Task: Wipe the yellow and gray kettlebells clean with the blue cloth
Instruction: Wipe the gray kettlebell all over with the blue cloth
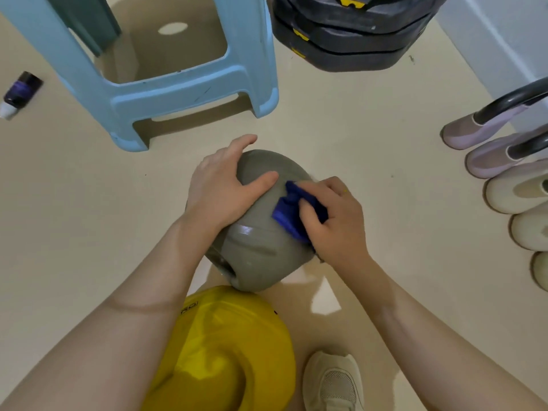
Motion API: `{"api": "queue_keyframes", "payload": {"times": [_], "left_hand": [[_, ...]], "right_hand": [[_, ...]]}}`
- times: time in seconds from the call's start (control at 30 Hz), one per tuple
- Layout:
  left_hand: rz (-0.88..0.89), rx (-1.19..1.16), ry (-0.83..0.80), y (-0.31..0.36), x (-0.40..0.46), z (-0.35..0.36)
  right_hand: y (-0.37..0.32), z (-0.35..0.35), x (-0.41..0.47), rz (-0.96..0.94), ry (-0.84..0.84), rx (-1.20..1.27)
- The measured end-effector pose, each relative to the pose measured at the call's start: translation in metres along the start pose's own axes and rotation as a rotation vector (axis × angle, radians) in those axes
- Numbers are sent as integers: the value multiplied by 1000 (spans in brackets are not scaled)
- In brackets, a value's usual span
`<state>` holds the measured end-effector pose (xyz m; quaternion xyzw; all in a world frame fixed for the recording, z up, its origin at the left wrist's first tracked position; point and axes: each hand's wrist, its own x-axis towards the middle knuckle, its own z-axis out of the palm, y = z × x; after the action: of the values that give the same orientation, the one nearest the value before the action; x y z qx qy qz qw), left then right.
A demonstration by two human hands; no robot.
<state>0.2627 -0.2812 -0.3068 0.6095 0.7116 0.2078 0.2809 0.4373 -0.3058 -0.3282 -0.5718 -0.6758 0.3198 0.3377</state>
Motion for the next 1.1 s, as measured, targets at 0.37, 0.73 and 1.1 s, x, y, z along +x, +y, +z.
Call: {"api": "queue_keyframes", "payload": {"times": [0.37,0.73,1.1], "left_hand": [[440,159,-316,-1,43,-17],[116,7,124,-13,-2,-6],[165,-36,155,-32,-2,-8]], "right_hand": [[-2,10,3,-1,59,-78],[-20,13,26,-21,52,-114],[-29,17,53,-33,-66,-187]]}}
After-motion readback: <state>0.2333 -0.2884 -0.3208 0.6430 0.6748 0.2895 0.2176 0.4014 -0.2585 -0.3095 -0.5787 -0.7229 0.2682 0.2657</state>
